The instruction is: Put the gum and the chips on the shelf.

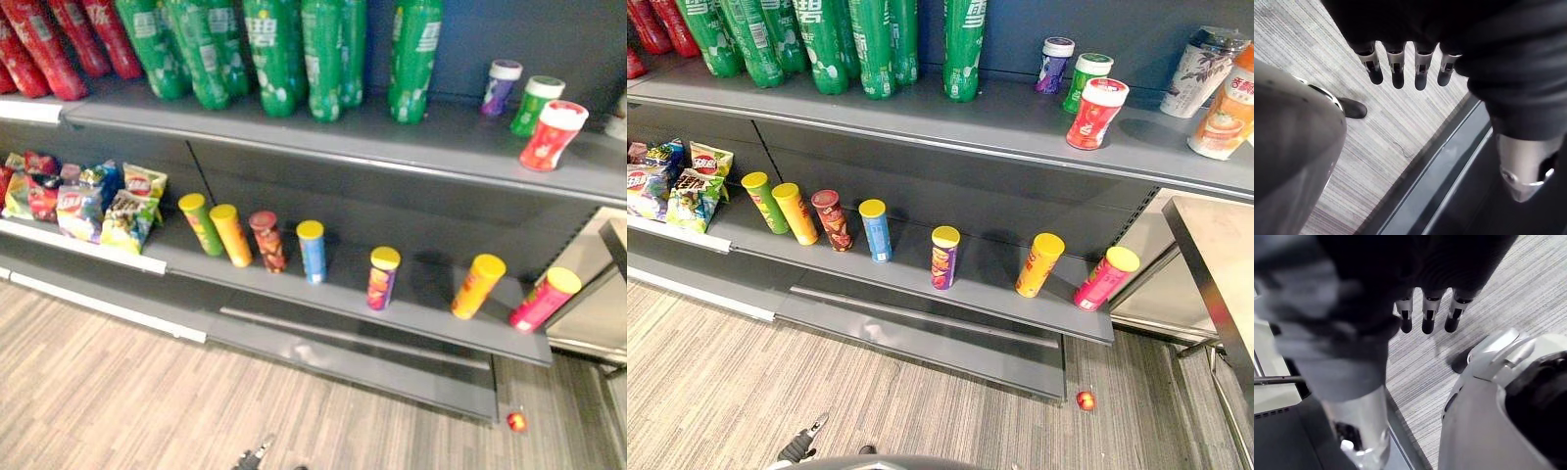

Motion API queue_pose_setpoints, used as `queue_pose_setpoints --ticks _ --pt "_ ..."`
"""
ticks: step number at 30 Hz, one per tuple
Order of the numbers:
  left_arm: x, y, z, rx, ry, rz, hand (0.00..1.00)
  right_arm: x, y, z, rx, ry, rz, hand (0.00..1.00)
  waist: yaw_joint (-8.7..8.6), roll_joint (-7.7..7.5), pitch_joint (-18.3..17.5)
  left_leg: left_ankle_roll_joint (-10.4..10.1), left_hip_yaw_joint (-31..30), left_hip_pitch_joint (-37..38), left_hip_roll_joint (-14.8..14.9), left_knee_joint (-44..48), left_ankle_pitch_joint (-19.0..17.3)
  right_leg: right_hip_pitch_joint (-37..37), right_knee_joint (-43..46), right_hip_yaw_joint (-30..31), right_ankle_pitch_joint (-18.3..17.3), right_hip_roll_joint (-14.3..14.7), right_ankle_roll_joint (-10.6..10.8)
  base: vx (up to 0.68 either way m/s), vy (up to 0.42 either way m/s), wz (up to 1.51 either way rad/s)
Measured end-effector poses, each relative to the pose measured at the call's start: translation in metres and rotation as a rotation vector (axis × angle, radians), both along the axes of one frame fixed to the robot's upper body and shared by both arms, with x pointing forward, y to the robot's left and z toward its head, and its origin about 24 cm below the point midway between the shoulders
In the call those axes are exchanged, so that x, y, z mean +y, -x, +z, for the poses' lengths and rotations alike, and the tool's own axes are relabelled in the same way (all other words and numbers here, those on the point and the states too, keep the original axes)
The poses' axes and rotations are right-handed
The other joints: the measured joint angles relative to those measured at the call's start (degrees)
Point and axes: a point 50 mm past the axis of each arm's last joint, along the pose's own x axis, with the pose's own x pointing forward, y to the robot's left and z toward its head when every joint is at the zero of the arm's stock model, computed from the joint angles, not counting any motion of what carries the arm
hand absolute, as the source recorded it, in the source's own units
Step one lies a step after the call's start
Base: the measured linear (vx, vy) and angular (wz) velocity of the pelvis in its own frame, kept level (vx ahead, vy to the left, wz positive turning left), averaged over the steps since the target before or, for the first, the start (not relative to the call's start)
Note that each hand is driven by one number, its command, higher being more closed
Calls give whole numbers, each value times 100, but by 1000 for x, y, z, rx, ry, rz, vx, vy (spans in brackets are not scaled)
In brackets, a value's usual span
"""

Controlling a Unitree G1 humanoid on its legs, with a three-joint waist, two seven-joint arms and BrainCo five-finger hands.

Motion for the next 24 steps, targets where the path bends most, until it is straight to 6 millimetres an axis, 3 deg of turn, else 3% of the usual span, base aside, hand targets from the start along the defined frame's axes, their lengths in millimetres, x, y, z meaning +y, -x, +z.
queue_pose_setpoints --ticks 8,24 --pt "6 1 1 7 -20 0 0 2 -1 0 -2 -6 -1 0 -75 -80 2 38 -272 7 -167 1 1 195 -27 -266 -37 -125 62 29 12 18" --pt "10 -1 2 1 -38 -27 0 5 -6 -1 -4 -7 67 0 -97 -154 4 54 -410 -44 -196 0 8 220 -28 -395 -81 -139 86 5 -4 3"
